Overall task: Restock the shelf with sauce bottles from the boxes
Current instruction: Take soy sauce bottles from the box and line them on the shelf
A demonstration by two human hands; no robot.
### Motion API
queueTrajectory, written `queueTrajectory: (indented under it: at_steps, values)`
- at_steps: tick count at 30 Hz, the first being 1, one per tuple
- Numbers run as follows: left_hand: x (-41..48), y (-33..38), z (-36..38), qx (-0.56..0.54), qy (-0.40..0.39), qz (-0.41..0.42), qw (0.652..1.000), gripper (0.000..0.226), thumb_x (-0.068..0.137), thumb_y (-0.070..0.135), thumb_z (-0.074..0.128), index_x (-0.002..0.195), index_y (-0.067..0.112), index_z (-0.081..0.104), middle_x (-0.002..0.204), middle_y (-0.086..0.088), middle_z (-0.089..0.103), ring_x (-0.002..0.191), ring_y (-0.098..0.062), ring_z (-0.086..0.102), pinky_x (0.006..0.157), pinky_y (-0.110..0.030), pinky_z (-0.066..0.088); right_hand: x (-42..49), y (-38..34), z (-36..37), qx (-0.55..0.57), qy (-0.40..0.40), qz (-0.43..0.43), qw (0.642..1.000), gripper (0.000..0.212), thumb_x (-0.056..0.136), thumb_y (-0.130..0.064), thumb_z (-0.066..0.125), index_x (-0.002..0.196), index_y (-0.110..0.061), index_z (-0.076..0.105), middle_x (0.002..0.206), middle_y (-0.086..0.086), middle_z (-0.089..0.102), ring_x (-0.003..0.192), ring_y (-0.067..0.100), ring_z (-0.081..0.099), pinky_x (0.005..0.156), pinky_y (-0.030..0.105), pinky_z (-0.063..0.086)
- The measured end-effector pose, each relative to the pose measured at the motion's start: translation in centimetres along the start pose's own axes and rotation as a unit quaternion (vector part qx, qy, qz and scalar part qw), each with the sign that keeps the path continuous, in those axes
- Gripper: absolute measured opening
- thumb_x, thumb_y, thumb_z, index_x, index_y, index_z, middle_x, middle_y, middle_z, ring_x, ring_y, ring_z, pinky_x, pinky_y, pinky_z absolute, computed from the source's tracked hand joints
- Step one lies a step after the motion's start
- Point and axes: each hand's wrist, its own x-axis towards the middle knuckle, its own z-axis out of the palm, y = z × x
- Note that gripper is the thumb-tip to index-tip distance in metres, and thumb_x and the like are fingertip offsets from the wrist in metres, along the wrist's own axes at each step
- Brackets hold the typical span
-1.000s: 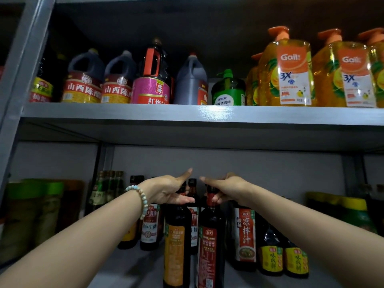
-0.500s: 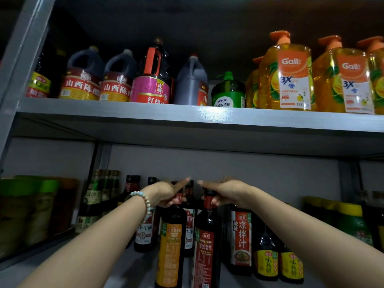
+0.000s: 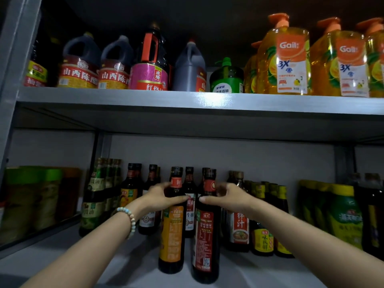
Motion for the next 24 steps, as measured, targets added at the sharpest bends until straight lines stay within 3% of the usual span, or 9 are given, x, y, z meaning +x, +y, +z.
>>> queueTrajectory:
  at_steps: [2, 4, 6, 8, 11, 13, 18, 22, 24]
  values:
    - [-0.9, -0.4, 0.3, -0.029, -0.053, -0.014, 0.998, 0.082, 0.072, 0.045, 0.076, 0.14, 0.022, 0.037, 0.133, 0.005, 0.052, 0.109, -0.006, 0.05, 0.087, -0.016, 0.043, -0.7, 0.8, 1.1, -0.001, 0.0, -0.01, 1.0, 0.055, 0.072, -0.041, 0.079, 0.117, -0.022, 0.052, 0.106, -0.01, 0.06, 0.088, 0.003, 0.055, 0.068, 0.009, 0.047]
    - [-1.3, -1.1, 0.9, -0.062, -0.06, -0.027, 0.996, 0.091, 0.074, 0.034, 0.078, 0.146, 0.019, 0.023, 0.137, 0.002, 0.048, 0.113, -0.009, 0.048, 0.089, -0.018, 0.043, -0.9, 1.6, 2.2, 0.007, 0.001, -0.011, 1.0, 0.063, 0.071, -0.04, 0.08, 0.123, -0.022, 0.05, 0.112, -0.01, 0.06, 0.091, 0.001, 0.055, 0.061, 0.005, 0.043]
    - [-1.6, -1.6, 1.5, -0.08, -0.033, -0.028, 0.996, 0.099, 0.069, 0.036, 0.08, 0.146, 0.017, 0.022, 0.137, 0.003, 0.047, 0.121, -0.014, 0.049, 0.098, -0.025, 0.043, -1.0, 2.0, 2.9, 0.023, 0.007, -0.009, 1.0, 0.068, 0.068, -0.041, 0.081, 0.124, -0.024, 0.046, 0.11, -0.012, 0.058, 0.094, 0.003, 0.055, 0.064, 0.006, 0.043]
    - [-1.7, -1.7, 2.3, -0.071, 0.022, -0.024, 0.997, 0.098, 0.068, 0.037, 0.081, 0.144, 0.014, 0.023, 0.131, 0.006, 0.046, 0.123, -0.018, 0.047, 0.094, -0.023, 0.041, -1.0, 2.3, 3.3, 0.031, 0.016, -0.011, 0.999, 0.066, 0.066, -0.042, 0.083, 0.118, -0.026, 0.045, 0.114, -0.011, 0.06, 0.093, 0.003, 0.057, 0.067, 0.009, 0.045]
    - [-1.8, -2.4, 2.9, -0.073, 0.113, -0.017, 0.991, 0.098, 0.065, 0.035, 0.084, 0.14, 0.013, 0.025, 0.127, -0.002, 0.05, 0.121, -0.021, 0.049, 0.086, -0.025, 0.04, -1.2, 2.6, 3.3, 0.048, 0.013, -0.017, 0.999, 0.055, 0.071, -0.032, 0.081, 0.112, -0.026, 0.046, 0.099, -0.016, 0.06, 0.078, -0.007, 0.054, 0.054, 0.003, 0.043]
    - [-2.0, -3.5, 3.1, -0.082, 0.115, -0.003, 0.99, 0.098, 0.062, 0.031, 0.087, 0.138, 0.014, 0.026, 0.12, 0.001, 0.051, 0.118, -0.02, 0.052, 0.088, -0.028, 0.044, -1.5, 2.7, 3.5, 0.061, 0.018, -0.02, 0.998, 0.053, 0.073, -0.03, 0.08, 0.113, -0.024, 0.046, 0.093, -0.017, 0.057, 0.076, -0.007, 0.053, 0.052, 0.004, 0.042]
    - [-3.2, -4.8, 3.6, -0.133, 0.085, -0.001, 0.987, 0.096, 0.064, 0.021, 0.086, 0.138, 0.021, 0.024, 0.12, 0.004, 0.055, 0.106, -0.012, 0.056, 0.084, -0.029, 0.046, -2.0, 3.8, 5.7, 0.128, 0.055, -0.034, 0.99, 0.026, 0.078, -0.018, 0.077, 0.09, -0.025, 0.055, 0.09, -0.01, 0.062, 0.086, 0.006, 0.062, 0.064, 0.011, 0.048]
    - [-5.1, -6.4, 4.6, -0.144, 0.038, -0.033, 0.988, 0.087, 0.064, 0.025, 0.086, 0.133, 0.017, 0.033, 0.128, -0.001, 0.057, 0.112, -0.014, 0.057, 0.097, -0.037, 0.047, -3.1, 5.8, 8.5, 0.171, 0.081, 0.04, 0.981, 0.061, 0.072, -0.026, 0.082, 0.115, -0.011, 0.041, 0.112, 0.003, 0.059, 0.098, 0.016, 0.057, 0.088, 0.033, 0.049]
    - [-6.3, -6.8, 5.3, -0.129, 0.048, -0.03, 0.99, 0.073, 0.072, 0.022, 0.08, 0.13, 0.018, 0.037, 0.124, 0.007, 0.054, 0.112, -0.011, 0.053, 0.097, -0.032, 0.045, -3.4, 6.8, 9.8, 0.162, 0.109, 0.055, 0.979, 0.066, 0.071, -0.029, 0.082, 0.117, -0.013, 0.038, 0.12, 0.006, 0.057, 0.105, 0.019, 0.056, 0.096, 0.038, 0.047]
